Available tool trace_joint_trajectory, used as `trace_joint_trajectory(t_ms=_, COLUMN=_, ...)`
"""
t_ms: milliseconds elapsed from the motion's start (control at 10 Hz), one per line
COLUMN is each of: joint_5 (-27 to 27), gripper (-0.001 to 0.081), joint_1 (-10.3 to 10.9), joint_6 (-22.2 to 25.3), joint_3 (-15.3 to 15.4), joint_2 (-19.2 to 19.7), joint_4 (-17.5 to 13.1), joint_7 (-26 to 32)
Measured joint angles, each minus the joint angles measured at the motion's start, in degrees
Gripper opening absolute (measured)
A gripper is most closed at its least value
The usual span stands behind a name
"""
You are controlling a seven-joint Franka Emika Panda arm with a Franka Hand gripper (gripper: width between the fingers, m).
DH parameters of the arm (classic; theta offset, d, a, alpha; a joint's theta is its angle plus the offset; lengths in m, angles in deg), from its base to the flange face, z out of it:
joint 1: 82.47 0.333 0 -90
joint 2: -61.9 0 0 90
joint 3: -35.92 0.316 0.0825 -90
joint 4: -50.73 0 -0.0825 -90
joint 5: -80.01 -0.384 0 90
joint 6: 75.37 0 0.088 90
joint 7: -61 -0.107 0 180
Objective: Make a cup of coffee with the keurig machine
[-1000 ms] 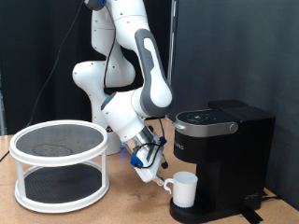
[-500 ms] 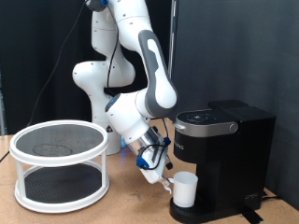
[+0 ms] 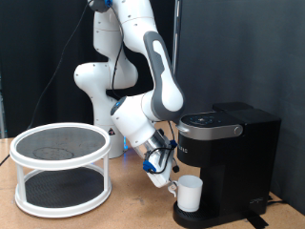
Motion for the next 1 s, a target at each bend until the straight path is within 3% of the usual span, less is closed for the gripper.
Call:
trace_joint_trajectory(t_ms=400, joint_5=-0.4, gripper=0.0734, joint_1=-0.2, joint_6=-2.4, joint_3=-0.2, joint_2=0.0, joint_4=0.5, joint_7=0.0)
trace_joint_trajectory(t_ms=900, joint_5=7.2, gripper=0.0734, joint_1=-4.1, joint_6=-1.1, joint_3=-4.1, joint_2=-3.5, joint_4=5.7, joint_7=0.5)
trace_joint_trajectory(t_ms=1000, joint_5=7.1, gripper=0.0734, joint_1=-4.1, joint_6=-1.1, joint_3=-4.0, joint_2=-3.4, joint_4=5.6, joint_7=0.5)
